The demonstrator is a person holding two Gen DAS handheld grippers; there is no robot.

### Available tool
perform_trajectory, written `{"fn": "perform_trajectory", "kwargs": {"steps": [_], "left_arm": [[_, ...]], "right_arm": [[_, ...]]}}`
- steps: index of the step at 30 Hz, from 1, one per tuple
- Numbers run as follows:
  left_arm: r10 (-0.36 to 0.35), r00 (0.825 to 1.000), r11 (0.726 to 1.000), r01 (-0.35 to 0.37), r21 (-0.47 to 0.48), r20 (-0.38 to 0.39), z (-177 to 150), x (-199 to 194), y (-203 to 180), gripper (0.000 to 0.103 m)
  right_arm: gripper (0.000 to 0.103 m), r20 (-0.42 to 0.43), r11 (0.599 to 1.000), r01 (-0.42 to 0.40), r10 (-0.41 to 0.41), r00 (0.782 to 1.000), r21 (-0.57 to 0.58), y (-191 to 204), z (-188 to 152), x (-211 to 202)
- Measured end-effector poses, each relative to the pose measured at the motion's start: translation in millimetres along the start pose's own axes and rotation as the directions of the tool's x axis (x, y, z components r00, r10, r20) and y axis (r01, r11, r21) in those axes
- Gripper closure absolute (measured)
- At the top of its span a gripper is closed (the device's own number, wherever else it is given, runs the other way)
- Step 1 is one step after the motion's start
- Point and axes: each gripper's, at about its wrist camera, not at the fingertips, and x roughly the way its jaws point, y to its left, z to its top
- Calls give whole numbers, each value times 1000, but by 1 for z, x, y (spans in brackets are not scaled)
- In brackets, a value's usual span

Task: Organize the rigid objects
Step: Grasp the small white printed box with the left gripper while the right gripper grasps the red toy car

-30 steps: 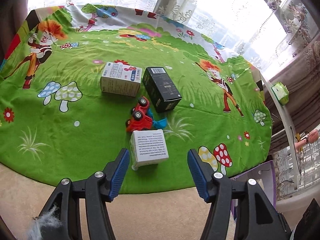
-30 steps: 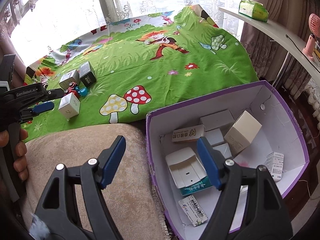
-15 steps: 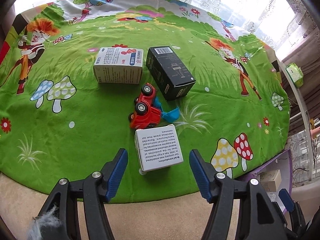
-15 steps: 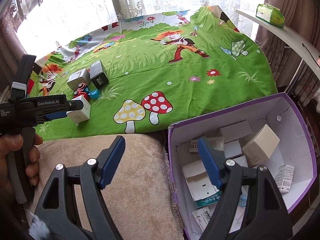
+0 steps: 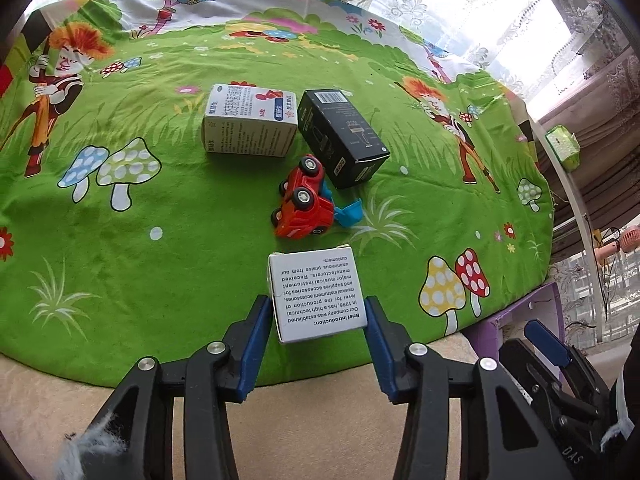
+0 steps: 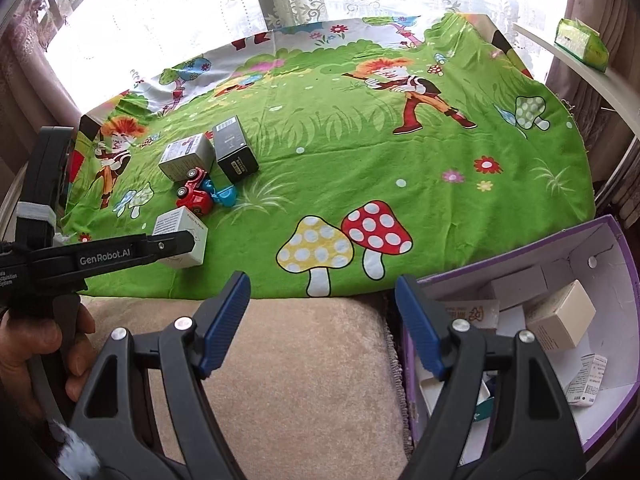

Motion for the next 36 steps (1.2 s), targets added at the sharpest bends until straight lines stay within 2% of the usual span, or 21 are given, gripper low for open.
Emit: {"fn": "perform_trajectory", "kwargs": {"steps": [12,21,24,27,31,36], "left_arm": [[36,992,999,-39,23,118,-12,-43,51,56],[4,988,1000,-3,-6,157,-23,-45,67,56],[-5,986,1000,4,2,169,-25,-46,67,56],[-18,985,1000,19,-8,172,-26,-46,70,56],[-37,984,999,43,-33,172,-27,-45,76,56],[-45,984,998,52,-34,172,-27,-45,76,56]], "right_arm": [[25,-62,993,-93,98,993,77,48,38,50],[25,-80,972,-116,134,988,202,71,64,96],[25,-86,971,-115,136,987,212,77,67,106],[25,-93,974,-82,104,990,211,81,66,113],[25,-60,963,-78,97,993,259,72,65,108],[25,-104,965,-62,91,990,253,74,64,121]]}}
